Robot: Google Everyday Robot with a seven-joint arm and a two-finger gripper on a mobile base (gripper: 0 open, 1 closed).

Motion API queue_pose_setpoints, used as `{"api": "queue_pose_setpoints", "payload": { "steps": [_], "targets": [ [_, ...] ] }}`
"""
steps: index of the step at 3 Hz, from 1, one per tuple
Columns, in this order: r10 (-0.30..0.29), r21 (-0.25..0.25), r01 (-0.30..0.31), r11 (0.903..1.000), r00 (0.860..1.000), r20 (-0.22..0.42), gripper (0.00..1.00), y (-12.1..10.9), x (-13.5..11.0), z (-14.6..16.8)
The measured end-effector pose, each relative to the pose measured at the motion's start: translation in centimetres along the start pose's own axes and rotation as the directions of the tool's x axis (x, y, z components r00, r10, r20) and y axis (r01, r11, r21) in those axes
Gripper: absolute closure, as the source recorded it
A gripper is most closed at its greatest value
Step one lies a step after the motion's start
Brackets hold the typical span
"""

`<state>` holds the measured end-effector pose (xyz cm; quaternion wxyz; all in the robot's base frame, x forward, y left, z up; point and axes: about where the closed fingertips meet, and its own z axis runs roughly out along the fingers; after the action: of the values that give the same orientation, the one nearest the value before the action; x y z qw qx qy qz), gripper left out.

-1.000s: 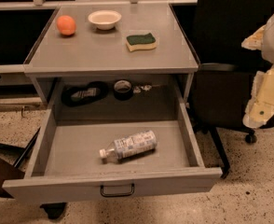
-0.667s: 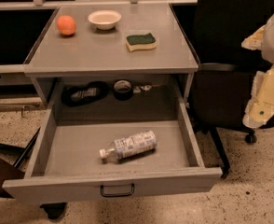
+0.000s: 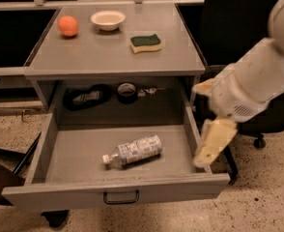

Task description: Pick blue plastic bottle from top drawer and place on counter

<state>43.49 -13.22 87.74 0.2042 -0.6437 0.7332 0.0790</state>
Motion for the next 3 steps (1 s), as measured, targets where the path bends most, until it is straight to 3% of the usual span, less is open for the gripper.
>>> {"api": "queue_pose_setpoints", "payload": {
  "steps": [1,2,3],
  "targets": [
    [-0.04,-0.094,0.054,0.9941,0.99,0.137,0.0,2.5,-3.0,8.7],
    [-0.076,-0.096,0.103,0.9901,0.966,0.249,0.0,2.7,-7.2,15.1],
    [-0.076,-0.097,0.103,0.9899,0.966,0.249,0.0,2.7,-7.2,15.1]
  ]
}}
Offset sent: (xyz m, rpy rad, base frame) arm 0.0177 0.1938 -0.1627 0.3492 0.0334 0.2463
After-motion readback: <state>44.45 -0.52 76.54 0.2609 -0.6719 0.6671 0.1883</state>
